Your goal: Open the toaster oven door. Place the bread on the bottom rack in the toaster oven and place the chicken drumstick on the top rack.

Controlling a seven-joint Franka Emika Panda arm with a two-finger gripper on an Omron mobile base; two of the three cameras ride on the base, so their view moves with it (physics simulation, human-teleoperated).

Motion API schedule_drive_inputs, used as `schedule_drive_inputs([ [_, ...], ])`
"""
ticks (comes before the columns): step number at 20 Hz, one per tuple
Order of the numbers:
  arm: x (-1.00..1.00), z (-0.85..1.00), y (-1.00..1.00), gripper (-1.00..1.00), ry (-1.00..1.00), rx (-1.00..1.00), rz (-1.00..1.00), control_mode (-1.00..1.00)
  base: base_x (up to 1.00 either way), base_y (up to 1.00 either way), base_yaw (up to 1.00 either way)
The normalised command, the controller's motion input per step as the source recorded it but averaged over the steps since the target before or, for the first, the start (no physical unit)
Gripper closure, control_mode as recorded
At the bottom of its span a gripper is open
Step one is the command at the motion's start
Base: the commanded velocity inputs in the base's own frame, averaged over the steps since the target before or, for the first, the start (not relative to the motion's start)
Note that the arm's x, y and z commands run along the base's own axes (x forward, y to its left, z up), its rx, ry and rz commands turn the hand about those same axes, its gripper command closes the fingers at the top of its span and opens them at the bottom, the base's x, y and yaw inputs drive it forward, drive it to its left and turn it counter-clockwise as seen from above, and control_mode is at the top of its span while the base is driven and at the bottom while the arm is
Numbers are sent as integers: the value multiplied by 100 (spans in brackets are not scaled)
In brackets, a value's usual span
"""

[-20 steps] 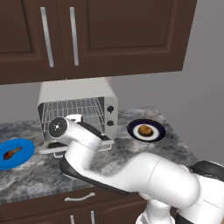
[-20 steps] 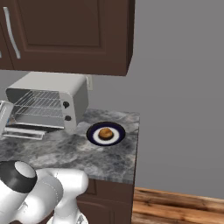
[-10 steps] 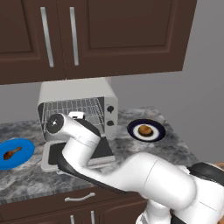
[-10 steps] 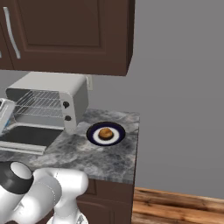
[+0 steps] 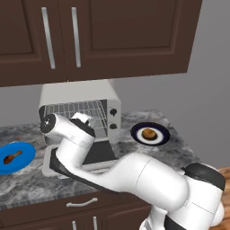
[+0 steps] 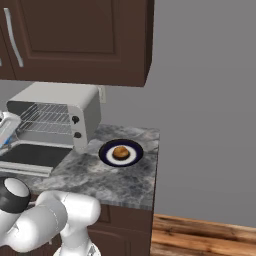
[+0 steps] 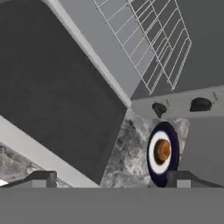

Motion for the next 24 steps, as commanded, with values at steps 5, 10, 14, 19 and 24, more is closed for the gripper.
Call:
schedule_drive_inputs([
  [5,2,0,5,-100,-29,32,-18,-100,0,0,0],
  [10,2,-6,1,-100,-30,21,-2,-100,0,0,0],
  [14,11,0,-3,-100,-1,30,-8,-100,0,0,0],
  [19,13,-1,0,-100,-1,21,-7,-100,0,0,0],
  [24,7,-13,0,-100,0,2,-3,-100,0,0,0],
])
